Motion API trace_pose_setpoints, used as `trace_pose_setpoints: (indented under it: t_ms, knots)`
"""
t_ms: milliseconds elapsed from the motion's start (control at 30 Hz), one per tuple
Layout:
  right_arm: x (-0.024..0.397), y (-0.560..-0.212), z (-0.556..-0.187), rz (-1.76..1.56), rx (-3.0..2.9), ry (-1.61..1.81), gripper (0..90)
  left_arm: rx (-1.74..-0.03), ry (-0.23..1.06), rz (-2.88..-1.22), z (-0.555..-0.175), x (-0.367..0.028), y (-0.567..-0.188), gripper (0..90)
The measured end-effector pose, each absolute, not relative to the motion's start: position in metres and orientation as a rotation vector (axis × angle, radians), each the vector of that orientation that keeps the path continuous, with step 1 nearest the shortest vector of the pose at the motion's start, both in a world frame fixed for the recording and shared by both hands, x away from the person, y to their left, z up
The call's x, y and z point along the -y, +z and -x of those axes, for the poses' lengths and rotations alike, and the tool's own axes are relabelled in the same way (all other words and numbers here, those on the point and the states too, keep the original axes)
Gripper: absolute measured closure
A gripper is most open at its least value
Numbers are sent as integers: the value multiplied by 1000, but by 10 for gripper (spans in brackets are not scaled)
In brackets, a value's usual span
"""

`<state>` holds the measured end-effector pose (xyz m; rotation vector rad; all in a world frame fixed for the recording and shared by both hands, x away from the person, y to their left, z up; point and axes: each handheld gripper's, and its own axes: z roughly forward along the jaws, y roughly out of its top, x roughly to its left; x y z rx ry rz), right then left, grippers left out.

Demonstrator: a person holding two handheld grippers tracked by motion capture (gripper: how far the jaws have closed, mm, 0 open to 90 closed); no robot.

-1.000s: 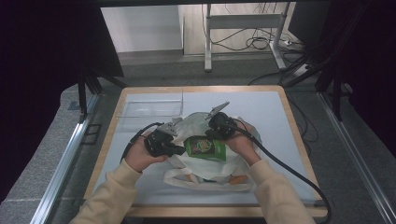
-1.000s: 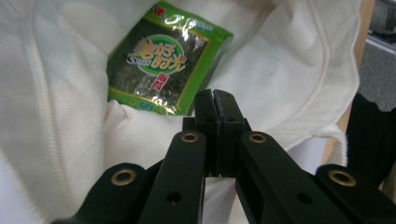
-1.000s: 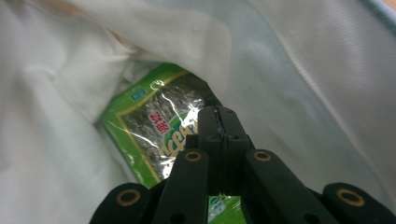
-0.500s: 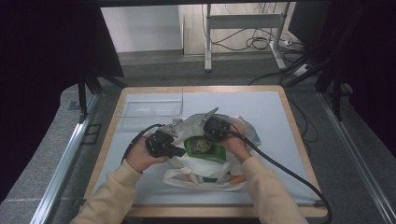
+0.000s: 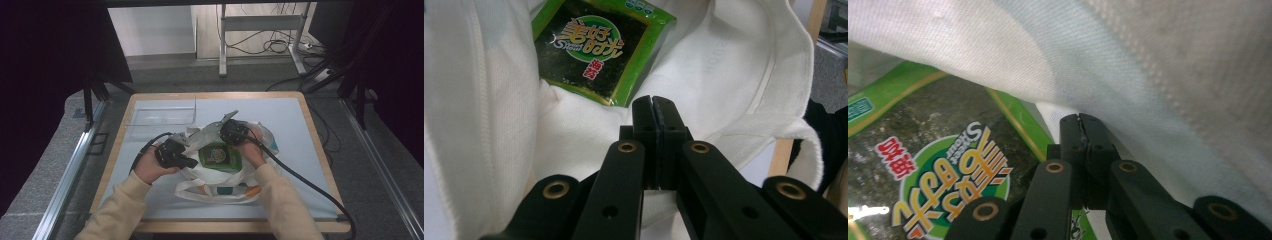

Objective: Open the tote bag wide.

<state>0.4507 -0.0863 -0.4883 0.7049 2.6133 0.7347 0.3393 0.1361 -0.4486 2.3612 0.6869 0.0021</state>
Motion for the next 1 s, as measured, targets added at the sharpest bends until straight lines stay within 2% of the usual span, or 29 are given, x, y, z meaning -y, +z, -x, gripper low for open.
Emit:
trace_pose_setpoints:
  t_ms: [333, 733, 1000]
  knots:
    - [91, -489, -460, -782, -2612, 754, 892, -694, -9, -2362, -341, -137, -451, 900]
    - [104, -459, -428, -658, -2719, 540, 892, -708, -16, -2360, -340, -138, -452, 900]
    - [116, -477, -430, -701, -2755, 426, 892, -705, -12, -2356, -339, -139, -451, 900]
